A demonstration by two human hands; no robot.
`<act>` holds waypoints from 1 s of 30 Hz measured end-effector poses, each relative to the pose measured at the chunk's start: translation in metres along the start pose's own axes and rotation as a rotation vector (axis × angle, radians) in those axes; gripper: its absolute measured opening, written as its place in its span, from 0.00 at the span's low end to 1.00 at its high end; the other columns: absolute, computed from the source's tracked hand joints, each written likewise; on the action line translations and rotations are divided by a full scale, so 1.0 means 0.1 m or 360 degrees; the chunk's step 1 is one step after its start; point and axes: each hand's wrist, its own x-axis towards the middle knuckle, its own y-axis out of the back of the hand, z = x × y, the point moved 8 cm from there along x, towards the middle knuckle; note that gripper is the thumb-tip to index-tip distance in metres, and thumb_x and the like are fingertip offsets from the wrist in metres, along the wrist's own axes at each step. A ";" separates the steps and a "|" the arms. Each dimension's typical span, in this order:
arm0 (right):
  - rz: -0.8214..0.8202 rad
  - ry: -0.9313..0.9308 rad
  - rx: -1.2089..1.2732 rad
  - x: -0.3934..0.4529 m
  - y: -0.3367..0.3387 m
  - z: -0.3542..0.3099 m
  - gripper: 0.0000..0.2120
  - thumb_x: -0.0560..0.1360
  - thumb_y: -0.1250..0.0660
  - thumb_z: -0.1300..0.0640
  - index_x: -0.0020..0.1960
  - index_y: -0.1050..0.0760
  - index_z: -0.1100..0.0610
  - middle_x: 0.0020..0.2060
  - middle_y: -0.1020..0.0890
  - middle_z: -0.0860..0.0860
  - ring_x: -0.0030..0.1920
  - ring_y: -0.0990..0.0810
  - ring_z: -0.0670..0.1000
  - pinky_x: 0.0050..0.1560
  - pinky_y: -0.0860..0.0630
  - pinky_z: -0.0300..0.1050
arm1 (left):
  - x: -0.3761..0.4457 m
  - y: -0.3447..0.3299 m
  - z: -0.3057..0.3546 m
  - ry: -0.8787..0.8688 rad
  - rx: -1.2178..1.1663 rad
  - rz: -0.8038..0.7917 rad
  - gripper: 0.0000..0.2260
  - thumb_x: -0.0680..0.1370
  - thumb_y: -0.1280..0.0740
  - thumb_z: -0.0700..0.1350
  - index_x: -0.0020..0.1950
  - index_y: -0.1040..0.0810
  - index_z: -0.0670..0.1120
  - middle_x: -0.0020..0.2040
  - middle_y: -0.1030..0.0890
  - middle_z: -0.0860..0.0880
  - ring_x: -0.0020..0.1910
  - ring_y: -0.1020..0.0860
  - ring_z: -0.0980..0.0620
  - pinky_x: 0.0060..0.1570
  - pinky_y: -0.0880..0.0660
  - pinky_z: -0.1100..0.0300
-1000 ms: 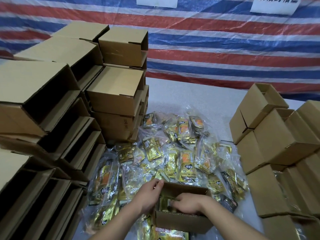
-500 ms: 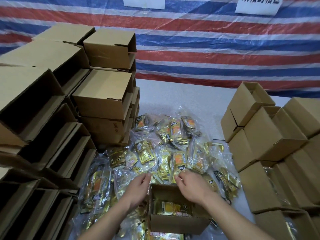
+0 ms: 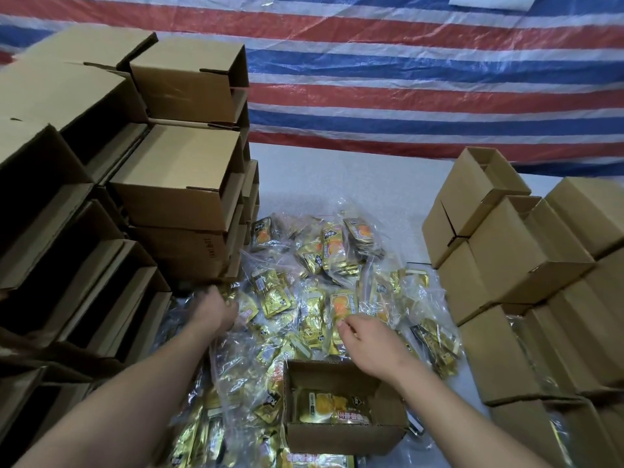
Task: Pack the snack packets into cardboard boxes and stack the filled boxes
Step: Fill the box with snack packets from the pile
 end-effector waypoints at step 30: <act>-0.0155 -0.0342 0.1835 0.34 0.15 -0.81 0.45 0.62 0.31 0.28 0.73 0.34 0.49 0.67 0.26 0.46 0.67 0.26 0.51 0.71 0.31 0.59 | -1.36 0.99 1.13 -0.0672 -0.0954 0.0159 0.27 0.70 0.25 0.58 0.64 0.29 0.51 0.61 0.26 0.48 0.53 0.24 0.53 0.50 0.23 0.57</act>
